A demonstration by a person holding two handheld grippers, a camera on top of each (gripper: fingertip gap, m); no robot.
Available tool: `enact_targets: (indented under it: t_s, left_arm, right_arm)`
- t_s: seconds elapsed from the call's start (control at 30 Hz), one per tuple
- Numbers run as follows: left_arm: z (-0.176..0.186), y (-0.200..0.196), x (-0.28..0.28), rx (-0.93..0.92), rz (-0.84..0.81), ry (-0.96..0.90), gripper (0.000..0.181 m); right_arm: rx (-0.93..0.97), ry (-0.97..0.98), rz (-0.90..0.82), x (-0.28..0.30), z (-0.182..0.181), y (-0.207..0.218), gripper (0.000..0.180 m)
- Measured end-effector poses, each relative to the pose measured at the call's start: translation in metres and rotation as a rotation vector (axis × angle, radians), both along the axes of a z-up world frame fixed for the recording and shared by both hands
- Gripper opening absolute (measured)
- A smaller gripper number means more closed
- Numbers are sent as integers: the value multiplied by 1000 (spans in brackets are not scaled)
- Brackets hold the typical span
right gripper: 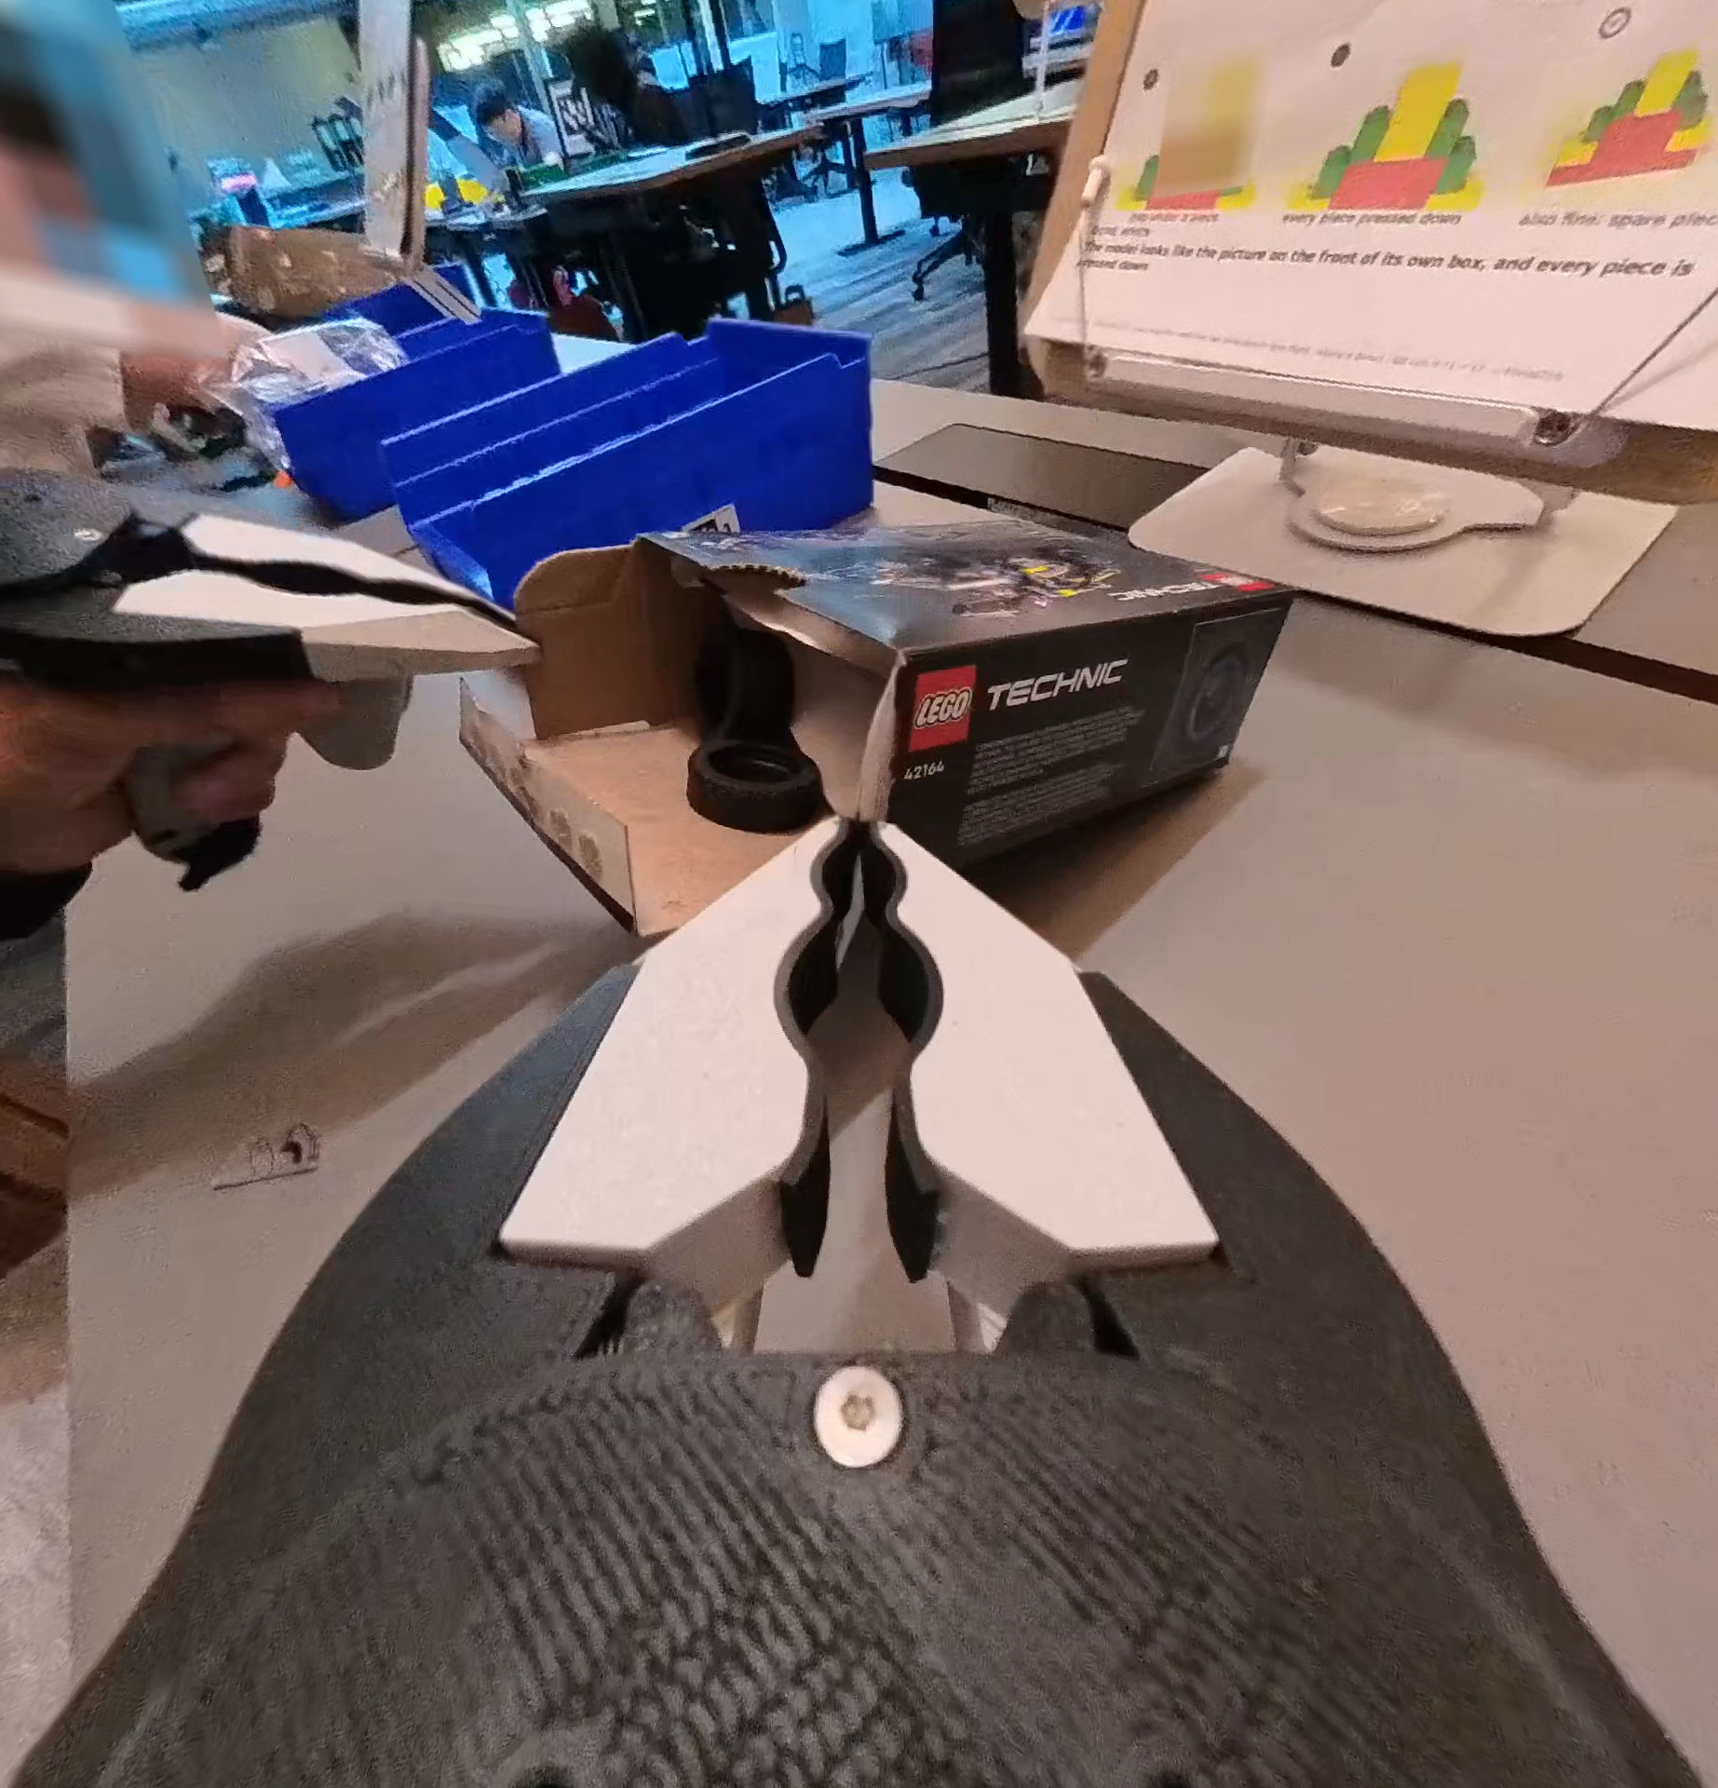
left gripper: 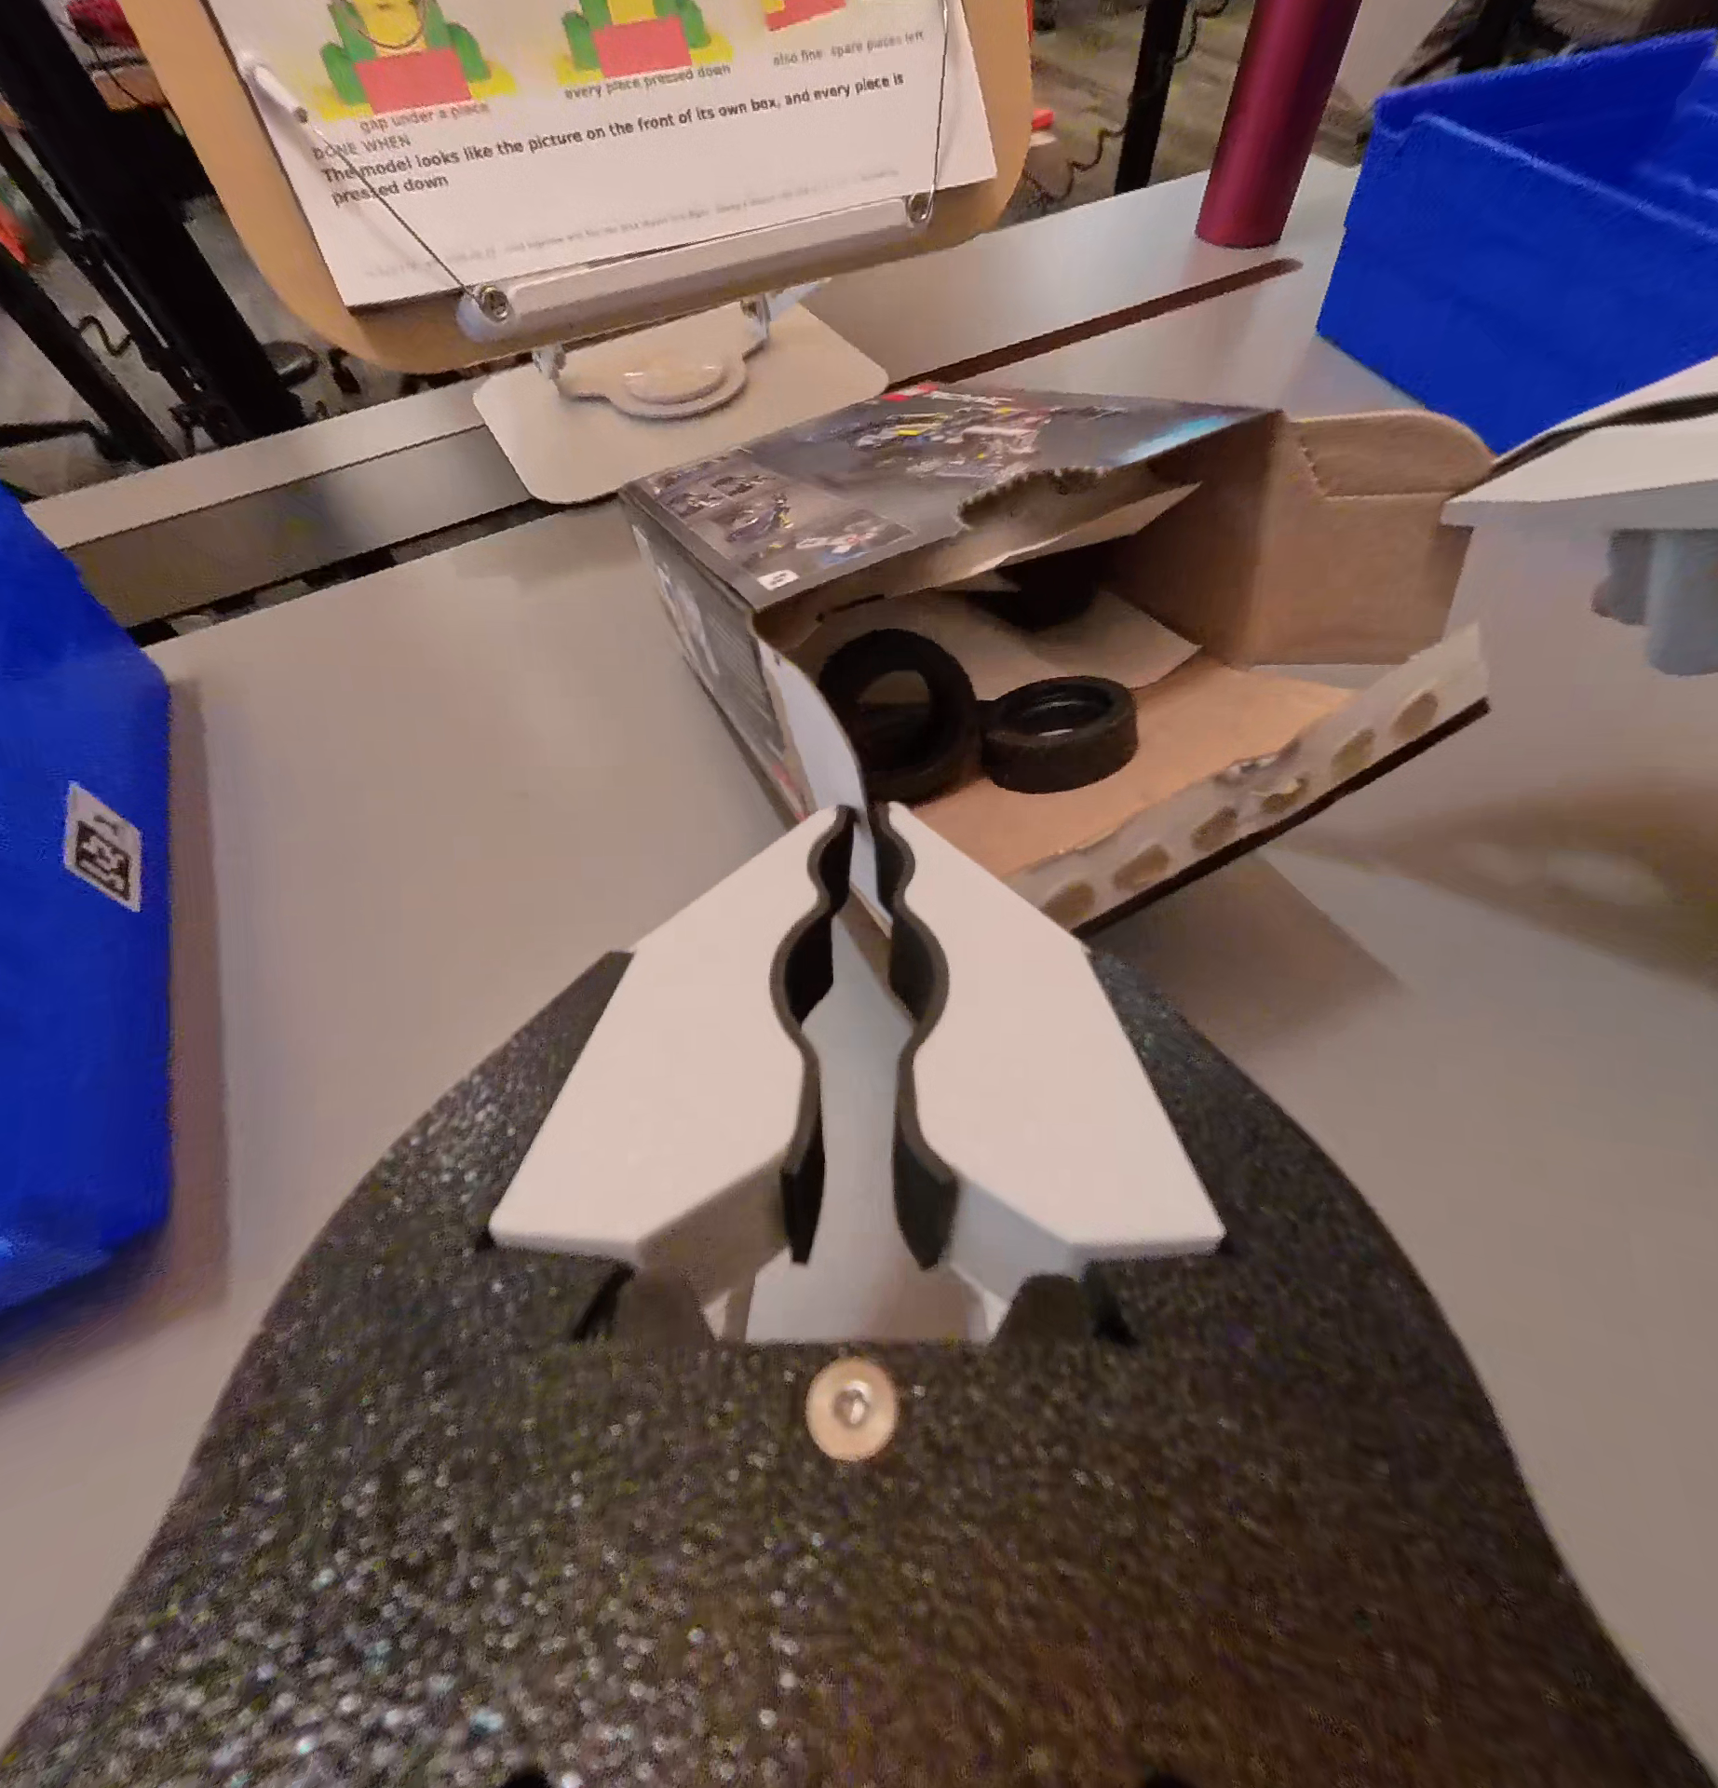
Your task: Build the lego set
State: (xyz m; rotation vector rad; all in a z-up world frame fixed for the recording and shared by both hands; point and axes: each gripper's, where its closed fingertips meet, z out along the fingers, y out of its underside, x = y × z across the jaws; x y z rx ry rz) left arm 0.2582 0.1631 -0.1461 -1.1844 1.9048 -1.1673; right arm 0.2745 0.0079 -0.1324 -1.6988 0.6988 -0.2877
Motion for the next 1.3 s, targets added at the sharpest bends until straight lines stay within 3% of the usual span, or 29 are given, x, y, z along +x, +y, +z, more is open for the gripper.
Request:
enact_targets:
  t_s: [0.17,0.3,0.4,0.43,0.5,0.57,0.73,0.77,0.87,0.93,1.0,1.13,1.3]
  left_arm:
    - [-33,30,-20,131,58,89,10]
    - [-14,14,-46,152,35,5,13]
    - [-33,-11,-56,150,-45,173,43]
    - [-41,-9,-49,148,-18,208,51]
    - [-51,0,-28,136,44,220,44]
    - [-64,5,-14,105,66,291,49]
    - [-94,6,9,183,45,416,60]
    - [-99,8,14,226,52,417,58]
    - [-103,15,21,355,32,357,18]
    - [-104,9,19,308,-12,342,14]
    - [-97,-4,6,186,-108,349,11]
    - [-46,-12,-30,-67,-274,297,11]
    - [45,69,-38,-174,-215,133,9]
  right_arm:
    - [-66,-34,6,-34,-31,25,0]
    - [-162,-73,24,-55,-54,47,0]
    - [-216,-91,33,-64,-64,61,1]
    - [-232,-96,31,-66,-67,63,1]
    - [-241,-91,36,-70,-70,67,1]
    - [-236,-90,40,-72,-70,68,1]
    - [-259,-56,69,-75,-76,70,2]
    - [-255,-50,74,-75,-76,71,2]
    - [-262,-51,62,-72,-77,71,2]
    - [-256,-45,60,-69,-77,69,2]
    - [-272,-56,39,-64,-77,63,2]
    - [-284,-73,-3,-51,-76,50,1]
    - [-279,-59,6,-48,-78,50,1]
